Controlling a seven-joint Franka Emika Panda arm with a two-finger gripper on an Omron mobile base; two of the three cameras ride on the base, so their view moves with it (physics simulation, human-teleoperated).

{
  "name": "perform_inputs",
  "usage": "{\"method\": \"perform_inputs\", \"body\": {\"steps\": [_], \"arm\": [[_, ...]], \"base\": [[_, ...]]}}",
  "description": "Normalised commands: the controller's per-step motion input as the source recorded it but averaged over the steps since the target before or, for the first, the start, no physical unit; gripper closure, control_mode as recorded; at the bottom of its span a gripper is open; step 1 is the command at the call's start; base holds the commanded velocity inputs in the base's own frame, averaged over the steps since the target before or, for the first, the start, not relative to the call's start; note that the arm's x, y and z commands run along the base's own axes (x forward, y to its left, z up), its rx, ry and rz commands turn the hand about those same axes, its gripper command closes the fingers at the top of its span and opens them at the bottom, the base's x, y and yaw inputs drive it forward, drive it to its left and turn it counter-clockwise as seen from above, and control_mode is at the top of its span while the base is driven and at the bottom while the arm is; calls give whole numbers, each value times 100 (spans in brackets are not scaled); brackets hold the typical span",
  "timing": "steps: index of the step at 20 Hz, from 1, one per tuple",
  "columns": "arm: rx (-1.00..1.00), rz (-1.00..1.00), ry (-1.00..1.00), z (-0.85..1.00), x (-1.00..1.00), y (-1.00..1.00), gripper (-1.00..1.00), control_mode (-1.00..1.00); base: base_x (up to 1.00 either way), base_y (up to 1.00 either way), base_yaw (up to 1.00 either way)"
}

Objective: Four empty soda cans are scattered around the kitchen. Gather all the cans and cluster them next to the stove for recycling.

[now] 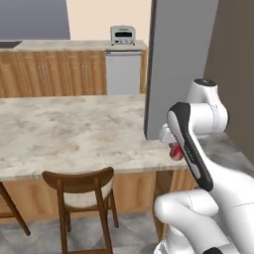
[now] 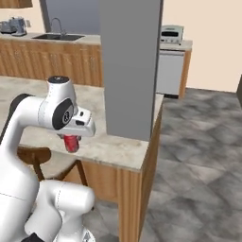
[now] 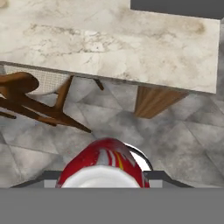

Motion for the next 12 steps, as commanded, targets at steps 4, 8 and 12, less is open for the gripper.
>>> {"method": "perform_inputs", "body": {"steps": [4, 8, 12], "arm": [[0, 0, 0, 0, 0, 0, 100, 100], [0, 0, 0, 0, 0, 0, 100, 100], [0, 0, 0, 0, 0, 0, 100, 100]], "base": [[-100, 2, 23], [-65, 33, 36], [0, 47, 72]]}}
